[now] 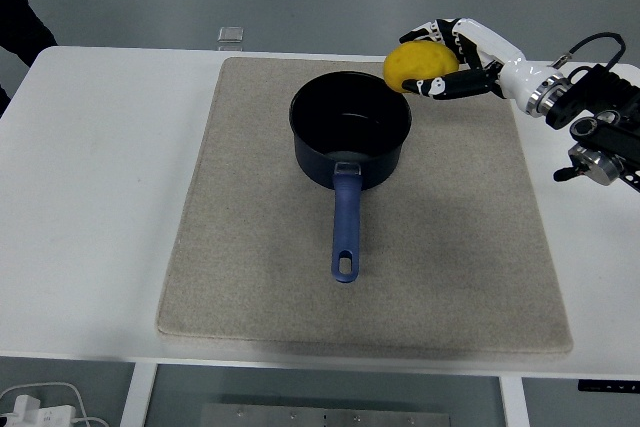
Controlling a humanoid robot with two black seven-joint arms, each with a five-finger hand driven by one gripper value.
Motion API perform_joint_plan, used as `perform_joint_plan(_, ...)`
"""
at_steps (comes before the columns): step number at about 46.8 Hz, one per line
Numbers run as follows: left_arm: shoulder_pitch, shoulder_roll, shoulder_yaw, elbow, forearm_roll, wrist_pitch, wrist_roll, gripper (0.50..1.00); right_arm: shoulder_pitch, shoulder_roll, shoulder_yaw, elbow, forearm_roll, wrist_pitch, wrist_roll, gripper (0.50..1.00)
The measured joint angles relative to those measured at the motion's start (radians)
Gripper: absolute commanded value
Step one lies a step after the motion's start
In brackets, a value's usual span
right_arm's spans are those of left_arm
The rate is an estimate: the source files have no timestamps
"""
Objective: Put the potato in the blue pot
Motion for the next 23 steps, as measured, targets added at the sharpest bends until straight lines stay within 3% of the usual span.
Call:
perform_joint_plan(12,0.000,0.000,0.000,0.001,0.000,0.001,0.000,0.996,0.004,0.131,-0.005,-0.082,0.000,-0.002,0.000,0.500)
perform_joint_plan(23,0.000,0.000,0.000,0.001,0.000,0.001,0.000,0.996,-0.006,0.200,-0.003,-0.133,-0.001,-0.002,0.000,0.507)
